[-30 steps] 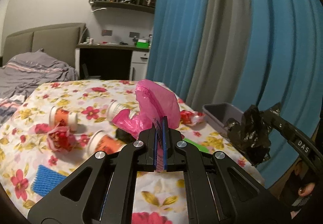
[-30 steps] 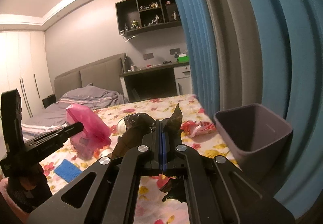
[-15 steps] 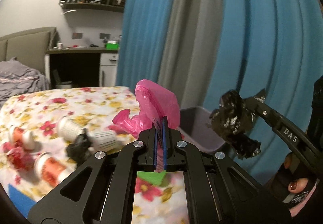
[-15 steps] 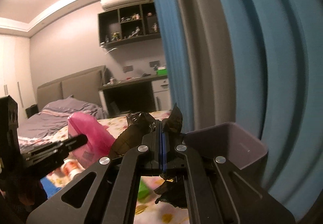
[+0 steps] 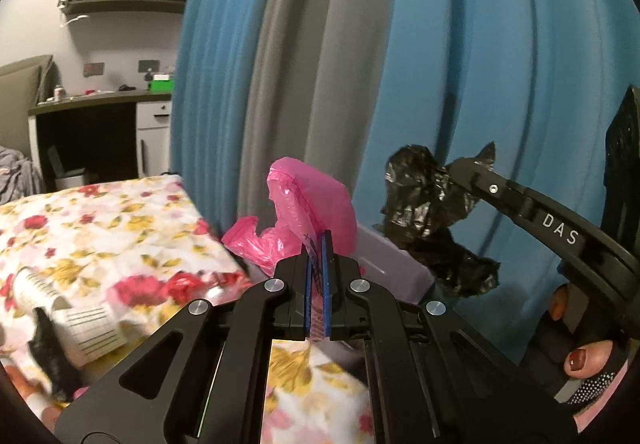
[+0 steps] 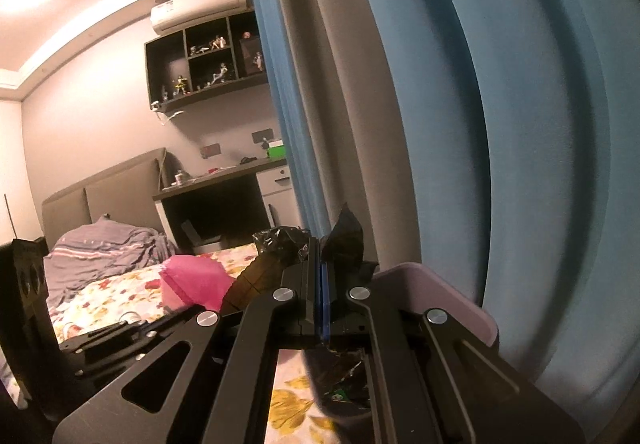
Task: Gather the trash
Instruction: 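Carry the pink bag and black bag over the gray bin with both tools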
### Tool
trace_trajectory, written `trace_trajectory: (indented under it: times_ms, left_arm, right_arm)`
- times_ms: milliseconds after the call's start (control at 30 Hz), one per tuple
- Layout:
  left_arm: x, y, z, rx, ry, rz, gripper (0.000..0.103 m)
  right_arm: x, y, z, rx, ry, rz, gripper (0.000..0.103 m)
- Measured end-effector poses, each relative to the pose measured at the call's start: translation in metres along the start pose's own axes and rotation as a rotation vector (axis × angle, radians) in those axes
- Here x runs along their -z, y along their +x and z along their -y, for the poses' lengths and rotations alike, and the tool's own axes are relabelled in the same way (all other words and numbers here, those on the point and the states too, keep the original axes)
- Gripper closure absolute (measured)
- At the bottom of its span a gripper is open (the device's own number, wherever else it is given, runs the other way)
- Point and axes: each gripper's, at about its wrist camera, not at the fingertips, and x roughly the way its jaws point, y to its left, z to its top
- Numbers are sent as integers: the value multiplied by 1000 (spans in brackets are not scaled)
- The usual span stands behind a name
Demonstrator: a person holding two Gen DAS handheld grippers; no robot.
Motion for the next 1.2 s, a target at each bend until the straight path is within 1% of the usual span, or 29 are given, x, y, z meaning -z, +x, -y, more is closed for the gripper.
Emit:
trace_trajectory:
  times_ms: [133, 400, 533, 767, 967, 1200]
  left_arm:
    - [2, 29, 7, 16, 16, -22, 100]
    - [9, 66, 19, 41, 7, -69, 100]
    - [10, 87, 19, 46, 0, -98, 100]
    - [15, 114, 24, 65, 1, -131, 100]
    - [20, 131, 22, 86, -23, -165, 100]
    - [25, 138, 23, 95, -39, -184, 100]
  right_arm:
    - [4, 11, 9, 14, 10, -19, 102]
    - [4, 36, 23, 43, 12, -50, 102]
    - [6, 44, 28, 52, 19, -64, 102]
    - [7, 61, 37, 70, 27, -85, 102]
    - [10, 70, 41, 80, 28, -108, 102]
    - [12, 79, 43, 86, 35, -128, 102]
